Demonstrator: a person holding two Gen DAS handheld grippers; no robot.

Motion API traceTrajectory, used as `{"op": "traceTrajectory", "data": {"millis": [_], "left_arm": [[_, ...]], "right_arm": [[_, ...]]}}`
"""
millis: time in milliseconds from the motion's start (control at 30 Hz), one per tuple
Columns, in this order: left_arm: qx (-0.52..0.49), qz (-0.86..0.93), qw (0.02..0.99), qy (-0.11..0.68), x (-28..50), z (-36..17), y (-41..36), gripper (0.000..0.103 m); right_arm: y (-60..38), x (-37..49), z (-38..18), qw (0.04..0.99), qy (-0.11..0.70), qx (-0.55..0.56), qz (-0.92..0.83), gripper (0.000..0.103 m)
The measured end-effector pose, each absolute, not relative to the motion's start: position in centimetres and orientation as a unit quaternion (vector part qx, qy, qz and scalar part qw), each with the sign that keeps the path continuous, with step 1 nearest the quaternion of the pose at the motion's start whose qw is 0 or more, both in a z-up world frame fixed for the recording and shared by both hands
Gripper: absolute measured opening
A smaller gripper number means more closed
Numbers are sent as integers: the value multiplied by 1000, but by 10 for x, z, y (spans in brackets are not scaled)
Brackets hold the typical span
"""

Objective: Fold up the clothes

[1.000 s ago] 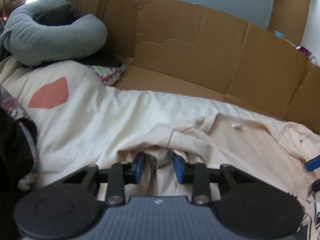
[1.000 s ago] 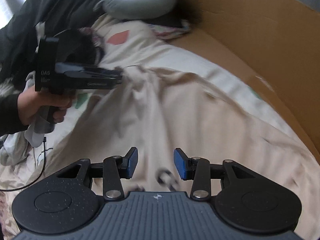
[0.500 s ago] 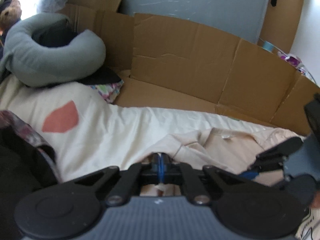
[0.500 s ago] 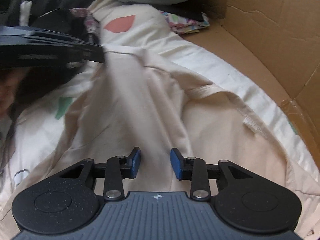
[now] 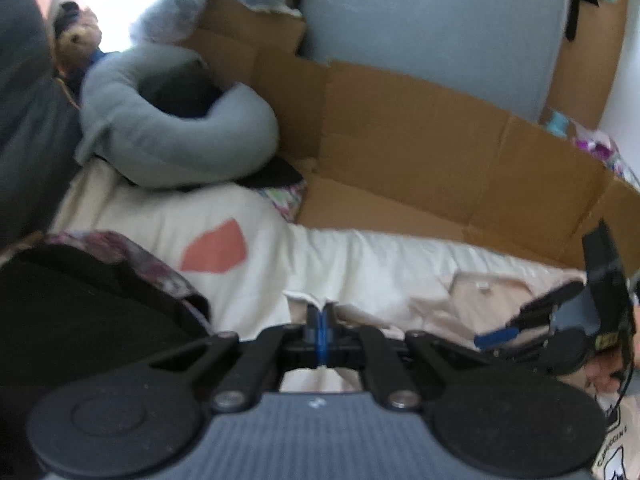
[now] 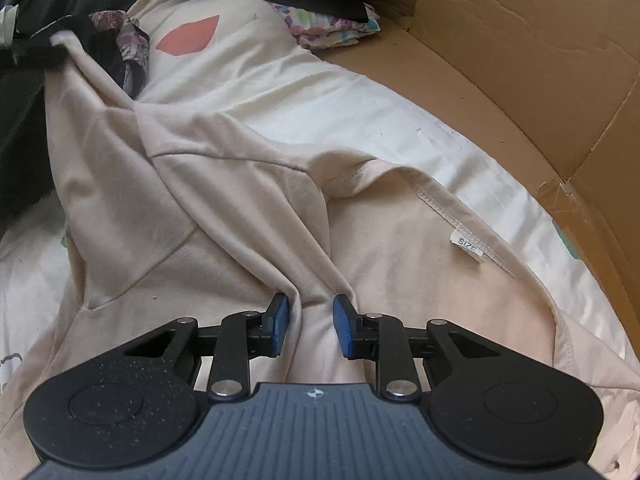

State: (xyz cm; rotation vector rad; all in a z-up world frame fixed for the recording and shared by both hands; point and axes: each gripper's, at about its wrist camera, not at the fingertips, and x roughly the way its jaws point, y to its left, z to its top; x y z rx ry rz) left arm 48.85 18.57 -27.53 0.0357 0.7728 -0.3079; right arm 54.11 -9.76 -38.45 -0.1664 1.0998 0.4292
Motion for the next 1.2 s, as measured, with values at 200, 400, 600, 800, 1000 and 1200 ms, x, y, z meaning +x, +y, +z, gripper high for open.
{"op": "traceTrajectory", "data": {"millis": [200,400,600,800,1000,1200], "left_arm": [[14,-118,932,343,490,-252,192,0],[-21,-191,918,347,484,-241,185,1],[-10,-213,897,388,466,-274,166,1],[-16,-196,882,428,428,-304,164,1],[-33,-179,877,445,394,-322,169,1],[-61,-157,882,440,374,-326,175,0]], "right_arm": [[-96,545,-384,827,520,-72,202,31],[-96,546,-380,825,526,-71,193,31],[-97,543,-356,831,514,-45,209,32],[-82,537,-334,834,488,-30,256,33],[-52,545,-341,832,476,-54,279,49],[-22,560,-352,837,463,-91,277,55]]}}
